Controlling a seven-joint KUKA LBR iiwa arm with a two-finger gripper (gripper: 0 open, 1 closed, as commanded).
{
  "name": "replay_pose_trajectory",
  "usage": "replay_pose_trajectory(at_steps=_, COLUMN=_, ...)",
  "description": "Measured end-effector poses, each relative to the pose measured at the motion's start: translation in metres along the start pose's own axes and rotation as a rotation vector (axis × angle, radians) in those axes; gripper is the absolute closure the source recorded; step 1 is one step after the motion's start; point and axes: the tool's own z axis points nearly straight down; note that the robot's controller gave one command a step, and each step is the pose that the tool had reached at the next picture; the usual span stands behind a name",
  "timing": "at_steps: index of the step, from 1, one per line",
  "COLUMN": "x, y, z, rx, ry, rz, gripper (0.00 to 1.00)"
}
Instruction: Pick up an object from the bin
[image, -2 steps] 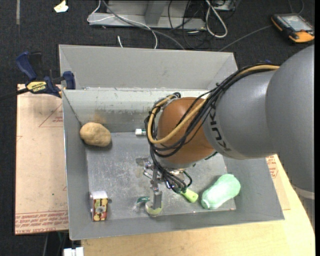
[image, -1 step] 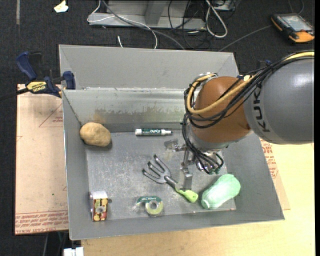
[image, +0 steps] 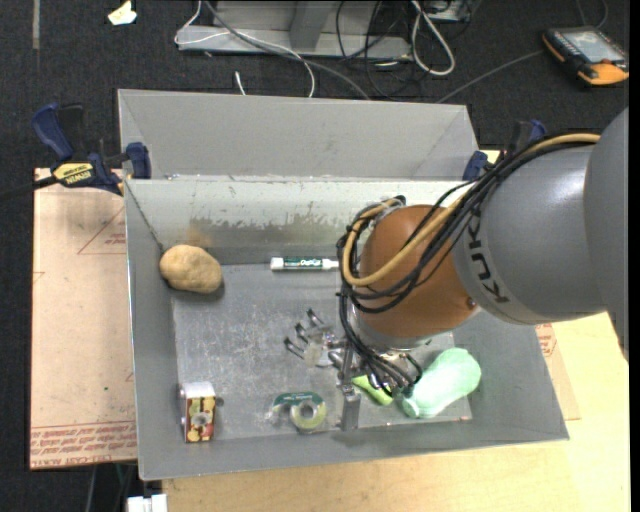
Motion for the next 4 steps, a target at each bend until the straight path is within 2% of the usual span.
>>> replay_pose_trajectory(at_steps=1, x=-0.032, y=-0.048, z=0.052, rx=0.004, ry=-0.029, rz=0.121, gripper=0.00)
replay_pose_trajectory(at_steps=2, x=-0.033, y=-0.051, z=0.048, rx=-0.006, ry=-0.024, rz=0.233, gripper=1.00)
replay_pose_trajectory(at_steps=3, x=-0.033, y=-0.051, z=0.048, rx=-0.006, ry=-0.024, rz=0.234, gripper=1.00)
replay_pose_trajectory(at_steps=4, x=-0.030, y=-0.051, z=0.011, rx=-0.006, ry=-0.015, rz=0.235, gripper=1.00)
